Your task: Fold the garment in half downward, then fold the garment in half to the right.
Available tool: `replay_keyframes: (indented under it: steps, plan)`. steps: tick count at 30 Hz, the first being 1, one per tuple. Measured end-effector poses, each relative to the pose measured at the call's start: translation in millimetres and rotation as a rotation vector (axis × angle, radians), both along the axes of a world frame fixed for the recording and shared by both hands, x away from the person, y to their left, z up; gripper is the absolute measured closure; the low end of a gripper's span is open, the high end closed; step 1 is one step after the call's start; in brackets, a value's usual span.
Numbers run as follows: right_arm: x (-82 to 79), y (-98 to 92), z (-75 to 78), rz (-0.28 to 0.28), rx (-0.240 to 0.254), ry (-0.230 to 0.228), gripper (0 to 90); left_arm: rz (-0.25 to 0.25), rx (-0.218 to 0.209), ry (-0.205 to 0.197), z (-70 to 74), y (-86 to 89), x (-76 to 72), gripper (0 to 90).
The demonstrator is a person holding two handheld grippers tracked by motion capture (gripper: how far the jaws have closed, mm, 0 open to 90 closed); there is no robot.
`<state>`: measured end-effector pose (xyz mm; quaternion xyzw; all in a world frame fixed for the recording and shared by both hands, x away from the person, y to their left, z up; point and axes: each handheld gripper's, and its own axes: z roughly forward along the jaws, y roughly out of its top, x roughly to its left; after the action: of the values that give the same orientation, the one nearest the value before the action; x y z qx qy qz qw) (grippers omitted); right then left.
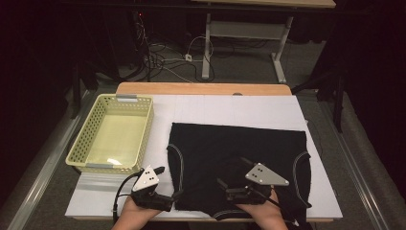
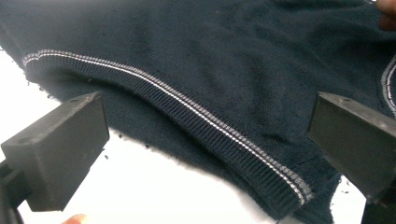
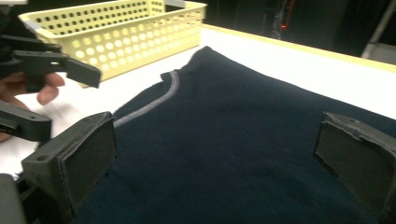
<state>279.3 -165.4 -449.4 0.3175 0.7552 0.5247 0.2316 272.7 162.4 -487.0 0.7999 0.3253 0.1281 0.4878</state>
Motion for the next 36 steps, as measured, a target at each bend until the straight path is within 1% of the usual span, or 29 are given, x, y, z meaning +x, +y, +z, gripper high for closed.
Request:
replay_keyframes:
  steps: [4,6,8,11,14,17,19,21,23,26,28,33,36]
  plan:
    - [1.1,18.8,-1.7,0.046,-0.001,0.000,0.2,-0.001,0.001,-0.002,-0.1,-0.2,-0.4,0.0]
    - [1.5,27.5,-2.4,0.061,-0.017,-0.003,0.2,-0.004,0.005,-0.002,-0.3,-0.9,-0.8,0.0]
    - [1.3,34.3,-3.1,0.079,-0.015,-0.004,0.2,-0.005,0.007,-0.004,-0.4,-1.2,-1.3,0.0]
    - [-0.3,41.1,-4.1,0.101,-0.011,-0.006,0.2,-0.005,0.008,-0.003,-0.8,-1.1,-1.4,0.0]
    - [-2.6,43.8,-5.8,0.113,-0.002,-0.002,0.2,-0.001,0.005,-0.003,-0.9,-0.9,-1.1,0.0]
    - [-4.0,45.4,-7.5,0.123,-0.009,0.001,0.2,0.003,0.003,-0.001,-0.8,-0.6,-0.2,0.0]
    - [-5.2,47.0,-9.5,0.132,-0.002,0.012,0.4,0.008,-0.004,0.004,-1.1,-0.2,0.5,0.0]
    - [-7.1,50.2,-12.3,0.150,-0.003,0.045,1.3,0.007,-0.005,0.002,-1.1,-0.1,0.5,0.0]
    - [-9.5,54.0,-14.6,0.170,-0.011,0.070,1.2,0.008,-0.008,0.001,-0.9,0.4,0.1,0.0]
    - [-13.7,60.9,-18.2,0.198,-0.022,0.088,1.6,0.009,-0.010,-0.002,-0.6,1.7,-1.7,0.0]
    - [-15.9,65.3,-20.7,0.214,-0.030,0.106,2.5,0.007,-0.005,-0.004,-0.1,2.8,-4.3,0.0]
    - [-19.9,75.4,-25.8,0.240,-0.088,0.137,6.0,0.011,0.020,-0.006,0.2,6.4,-11.8,0.0]
    - [-22.3,80.7,-26.2,0.257,-0.107,0.152,10.3,0.023,0.020,-0.001,0.8,8.2,-15.2,0.0]
